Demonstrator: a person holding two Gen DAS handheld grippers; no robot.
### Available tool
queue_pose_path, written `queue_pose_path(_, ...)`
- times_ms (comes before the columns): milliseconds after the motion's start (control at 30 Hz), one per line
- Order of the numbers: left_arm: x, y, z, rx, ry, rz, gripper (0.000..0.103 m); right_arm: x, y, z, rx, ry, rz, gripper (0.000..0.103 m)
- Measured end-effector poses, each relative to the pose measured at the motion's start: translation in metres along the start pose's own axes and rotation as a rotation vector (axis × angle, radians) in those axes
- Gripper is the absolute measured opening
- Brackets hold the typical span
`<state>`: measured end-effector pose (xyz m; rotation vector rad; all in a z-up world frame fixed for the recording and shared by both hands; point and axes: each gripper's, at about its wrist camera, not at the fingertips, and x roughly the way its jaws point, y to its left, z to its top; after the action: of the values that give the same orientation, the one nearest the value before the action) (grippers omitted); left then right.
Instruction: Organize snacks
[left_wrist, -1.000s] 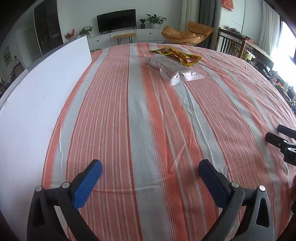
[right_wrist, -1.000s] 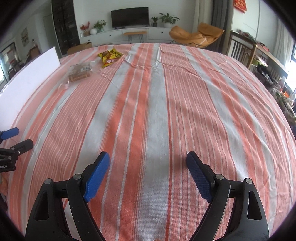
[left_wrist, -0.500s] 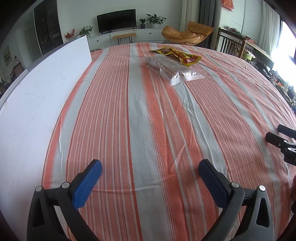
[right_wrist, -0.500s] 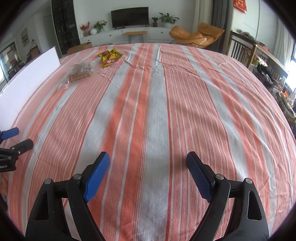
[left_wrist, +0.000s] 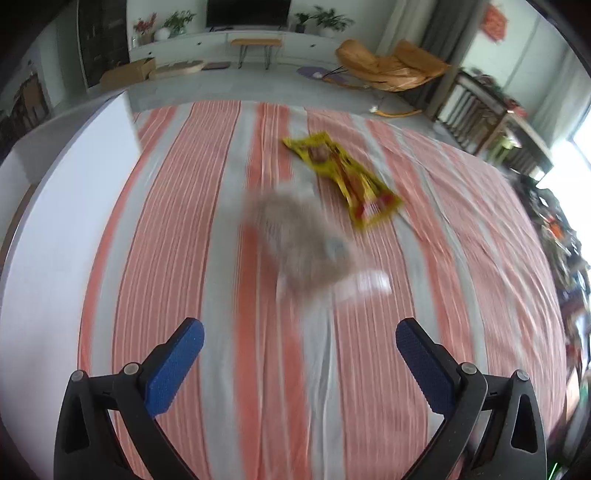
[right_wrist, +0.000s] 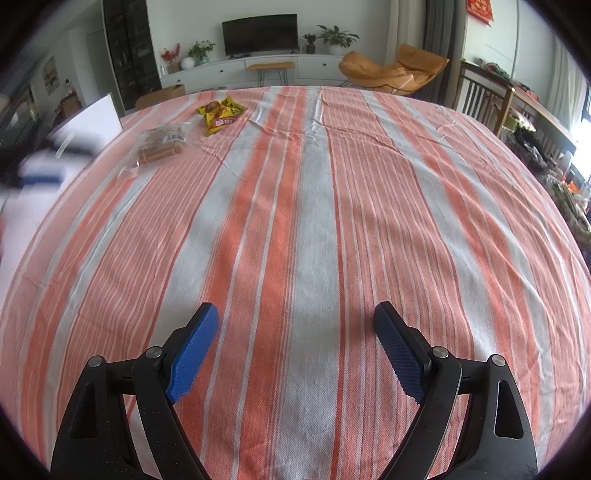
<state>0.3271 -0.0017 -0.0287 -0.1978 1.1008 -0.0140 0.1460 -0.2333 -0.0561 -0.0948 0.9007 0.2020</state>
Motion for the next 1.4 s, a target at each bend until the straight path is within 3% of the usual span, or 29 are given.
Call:
queue_pose_path(167,0.054,0.002,0.045,-0.103,0.033,0.095,0.102,-0.003,0.001,-0.002,-0.002,0.000,0.002,0.090)
queue_pose_path(333,0.096,-0.008,0.048,-0.059,0.110,0.171,0.103,-0.003,0.001,-0.003,-0.002,0.000,0.002,0.090)
queue_pose_path(367,0.094,-0.008,0.045,-0.035,0.065,0.168,0.100,-0.003,0.001,-0.003,-0.002,0.000,0.002,0.090)
queue_pose_path(433,0.088,-0.005,0.036,-0.001,0.010,0.146,0.074,-0.003,0.001,-0.003,-0.002,0.000,0.002,0.090)
queue_pose_path(500,0.078,0.001,0.024,0.049,-0.017,0.118,0.056,-0.002,0.002,-0.003,-0.002,0.000,0.002,0.090)
queue_pose_path(600,0.057,0.027,-0.013,0.081,-0.010,0.036,0.054,-0.002,0.002,-0.003,-0.002,0.000,0.002,0.090)
queue_pose_path(700,0.033,0.053,-0.062,0.154,0.000,0.007,0.054,-0.002,0.002,-0.003,-0.002,0.000,0.002,0.090)
queue_pose_path(800,0.012,0.080,-0.101,0.192,0.028,-0.027,0.066,-0.002,0.001,-0.003,-0.002,-0.001,0.002,0.090)
queue_pose_path(833,0.008,0.083,-0.104,0.190,0.036,-0.017,0.081,-0.002,0.002,-0.003,-0.002,-0.001,0.002,0.090)
queue_pose_path(900,0.005,0.096,-0.113,0.162,0.047,0.056,0.093,-0.002,0.001,-0.003,-0.002,-0.001,0.003,0.090)
queue_pose_path(1033,0.009,0.097,-0.119,0.115,0.004,0.056,0.102,-0.002,0.002,-0.003,-0.002,-0.001,0.003,0.090)
queue_pose_path(1133,0.015,0.082,-0.122,0.163,-0.061,0.100,0.103,-0.002,0.001,-0.003,-0.002,-0.001,0.003,0.090)
queue_pose_path(1300,0.014,0.084,-0.116,0.094,-0.151,0.127,0.103,-0.002,0.002,-0.002,-0.001,-0.002,0.004,0.090)
queue_pose_path(1400,0.011,0.084,-0.114,0.087,-0.157,0.131,0.103,-0.003,0.001,-0.003,-0.003,-0.002,0.004,0.090)
